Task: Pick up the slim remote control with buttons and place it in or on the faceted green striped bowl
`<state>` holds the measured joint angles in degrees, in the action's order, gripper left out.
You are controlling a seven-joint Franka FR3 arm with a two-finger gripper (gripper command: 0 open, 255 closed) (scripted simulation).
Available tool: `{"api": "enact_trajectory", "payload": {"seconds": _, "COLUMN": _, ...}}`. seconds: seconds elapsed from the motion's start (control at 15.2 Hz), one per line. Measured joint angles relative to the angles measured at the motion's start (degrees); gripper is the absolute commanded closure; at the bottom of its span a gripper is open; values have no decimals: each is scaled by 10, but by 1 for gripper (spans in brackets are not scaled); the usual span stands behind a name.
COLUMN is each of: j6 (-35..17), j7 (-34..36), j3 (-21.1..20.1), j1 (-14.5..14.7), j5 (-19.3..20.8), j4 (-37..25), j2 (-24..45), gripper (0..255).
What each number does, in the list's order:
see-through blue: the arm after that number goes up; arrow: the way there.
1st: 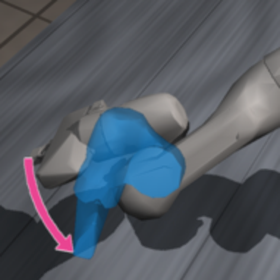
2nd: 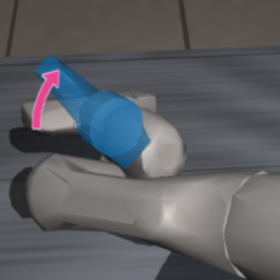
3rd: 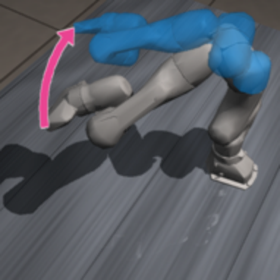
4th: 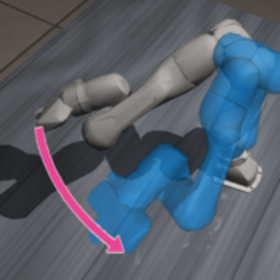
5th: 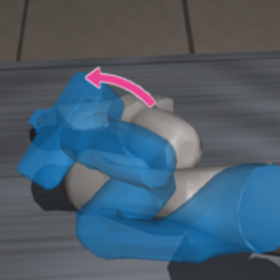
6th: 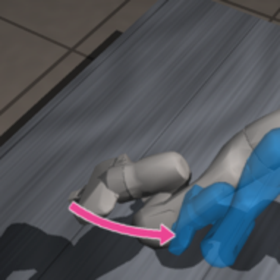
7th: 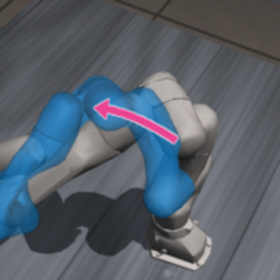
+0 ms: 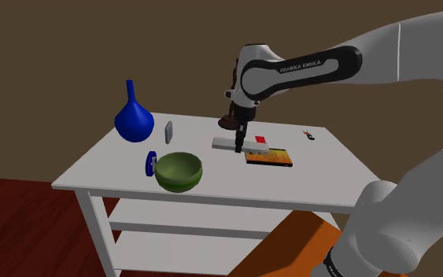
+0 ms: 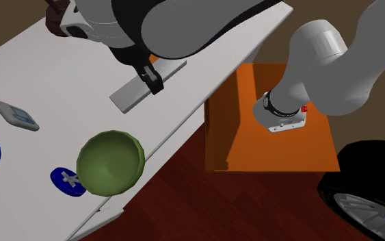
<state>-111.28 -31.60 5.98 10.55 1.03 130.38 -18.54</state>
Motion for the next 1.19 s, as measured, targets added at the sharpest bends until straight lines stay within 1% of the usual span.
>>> {"api": "enact_trajectory", "payload": {"seconds": 0.2, "j6": 19, "j7": 6, "j3": -4, "j1": 3, "j5": -2, "j4": -19, "j2": -1, "gripper": 255}}
{"api": "enact_trajectory", "payload": {"seconds": 0.73, "j6": 17, "j7": 81, "j3": -53, "j1": 39, "j5": -20, "j4": -122, "j2": 104, "gripper": 255}}
{"api": "enact_trajectory", "payload": {"seconds": 1.06, "j6": 36, "j7": 129, "j3": -79, "j1": 61, "j5": -21, "j4": -223, "j2": 187, "gripper": 255}}
{"api": "enact_trajectory", "payload": {"seconds": 1.12, "j6": 33, "j7": 139, "j3": -84, "j1": 66, "j5": -21, "j4": -236, "j2": 201, "gripper": 255}}
{"api": "enact_trajectory", "payload": {"seconds": 1.19, "j6": 42, "j7": 150, "j3": -89, "j1": 71, "j5": -19, "j4": -266, "j2": 223, "gripper": 255}}
